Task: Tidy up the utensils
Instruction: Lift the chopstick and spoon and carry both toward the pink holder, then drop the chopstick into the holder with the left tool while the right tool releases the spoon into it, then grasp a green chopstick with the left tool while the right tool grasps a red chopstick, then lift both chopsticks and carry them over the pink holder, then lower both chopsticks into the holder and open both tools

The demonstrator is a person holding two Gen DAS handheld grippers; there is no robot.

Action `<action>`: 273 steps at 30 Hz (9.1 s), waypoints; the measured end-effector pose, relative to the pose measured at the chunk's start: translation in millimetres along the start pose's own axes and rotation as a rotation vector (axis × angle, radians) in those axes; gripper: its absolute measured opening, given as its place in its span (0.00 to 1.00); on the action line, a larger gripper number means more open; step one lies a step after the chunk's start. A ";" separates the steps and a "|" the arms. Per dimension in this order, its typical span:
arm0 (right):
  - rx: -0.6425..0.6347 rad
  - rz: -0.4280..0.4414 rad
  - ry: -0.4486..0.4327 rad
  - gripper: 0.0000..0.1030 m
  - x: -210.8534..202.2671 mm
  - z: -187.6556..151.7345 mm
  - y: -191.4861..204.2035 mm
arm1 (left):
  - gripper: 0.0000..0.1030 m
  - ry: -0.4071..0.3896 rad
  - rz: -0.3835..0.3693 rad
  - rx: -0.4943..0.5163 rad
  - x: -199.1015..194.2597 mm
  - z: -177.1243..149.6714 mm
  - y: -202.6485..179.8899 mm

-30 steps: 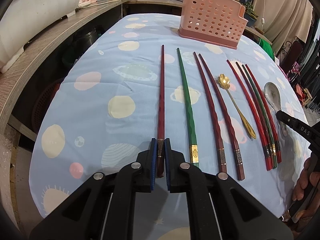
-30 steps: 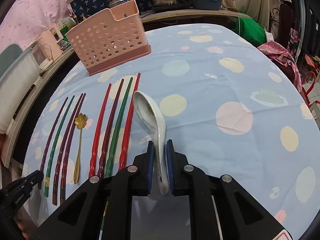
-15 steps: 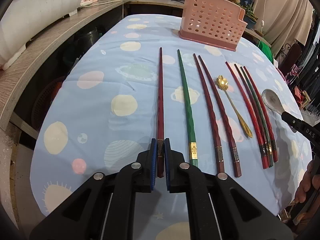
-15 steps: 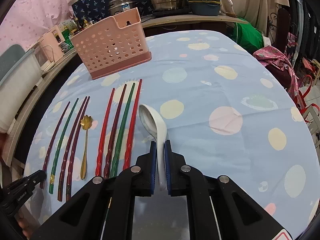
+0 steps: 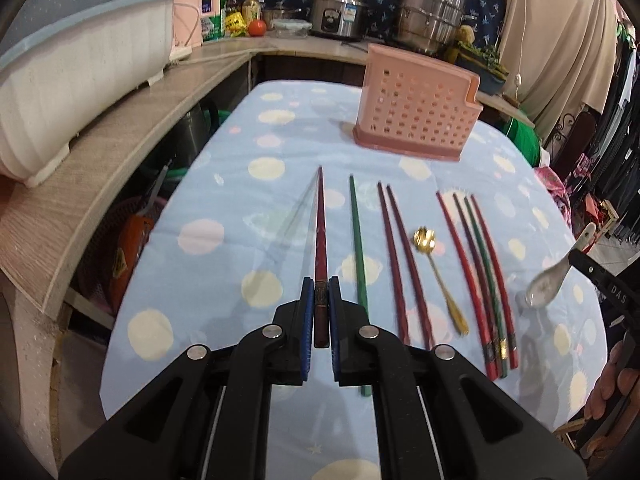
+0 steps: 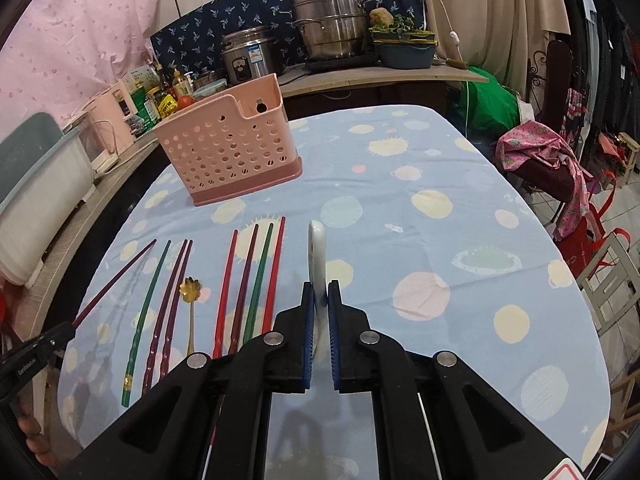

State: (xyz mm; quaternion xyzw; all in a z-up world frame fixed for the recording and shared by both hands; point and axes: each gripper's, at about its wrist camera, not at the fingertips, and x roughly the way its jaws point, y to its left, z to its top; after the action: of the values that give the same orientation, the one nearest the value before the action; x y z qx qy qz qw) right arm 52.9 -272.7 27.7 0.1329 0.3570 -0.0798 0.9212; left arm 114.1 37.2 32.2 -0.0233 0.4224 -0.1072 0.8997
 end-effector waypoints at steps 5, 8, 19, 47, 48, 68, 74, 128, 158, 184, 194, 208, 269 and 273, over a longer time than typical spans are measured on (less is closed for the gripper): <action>-0.004 0.012 -0.040 0.06 -8.3 14.7 2.0 | 0.07 -0.056 -0.012 -0.008 -13.4 24.1 -1.2; -0.014 0.012 -0.060 0.06 -9.4 24.7 3.3 | 0.07 -0.086 -0.009 -0.001 -18.8 40.3 -3.5; -0.039 0.047 -0.103 0.06 4.3 74.0 11.7 | 0.07 -0.203 0.016 0.045 -36.4 118.0 -12.3; -0.053 0.093 -0.116 0.06 128.1 211.6 46.3 | 0.07 -0.513 -0.048 0.021 -16.6 303.9 -72.8; -0.053 0.091 -0.108 0.06 132.1 210.1 46.2 | 0.07 -0.498 -0.048 0.017 -7.3 301.3 -70.8; -0.070 0.104 -0.142 0.23 89.8 172.3 43.5 | 0.39 -0.389 -0.009 -0.002 21.9 241.6 -43.4; -0.092 0.114 -0.117 0.25 52.1 128.4 39.3 | 0.45 -0.334 0.005 0.012 9.1 195.2 -30.1; -0.135 0.032 0.151 0.10 19.9 -91.0 39.8 | 0.47 0.047 -0.007 0.031 35.2 -60.7 -15.2; -0.142 0.030 0.140 0.08 19.9 -90.8 38.7 | 0.08 0.066 0.018 0.064 41.6 -65.5 -22.3; -0.100 0.051 0.042 0.07 -12.7 -59.8 28.6 | 0.07 0.037 -0.037 0.019 15.6 -45.9 -16.8; -0.073 0.067 -0.069 0.07 -37.4 -12.3 19.5 | 0.07 -0.058 -0.051 0.004 -13.5 -4.2 -15.4; -0.069 0.084 -0.216 0.07 -48.0 67.9 19.8 | 0.07 -0.201 -0.026 0.049 -39.8 78.9 -26.6; -0.021 0.222 -0.327 0.07 80.5 258.1 79.1 | 0.07 -0.596 -0.063 0.009 -37.0 326.2 -87.1; -0.029 0.222 -0.305 0.07 87.4 252.0 78.9 | 0.07 -0.539 -0.049 0.008 -10.2 321.5 -87.5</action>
State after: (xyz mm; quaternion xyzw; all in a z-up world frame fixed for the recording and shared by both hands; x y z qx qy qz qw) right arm 296.4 -278.2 162.1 0.1446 0.1975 0.0080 0.9696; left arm 338.6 -61.8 258.0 -0.0578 0.1665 -0.1205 0.9769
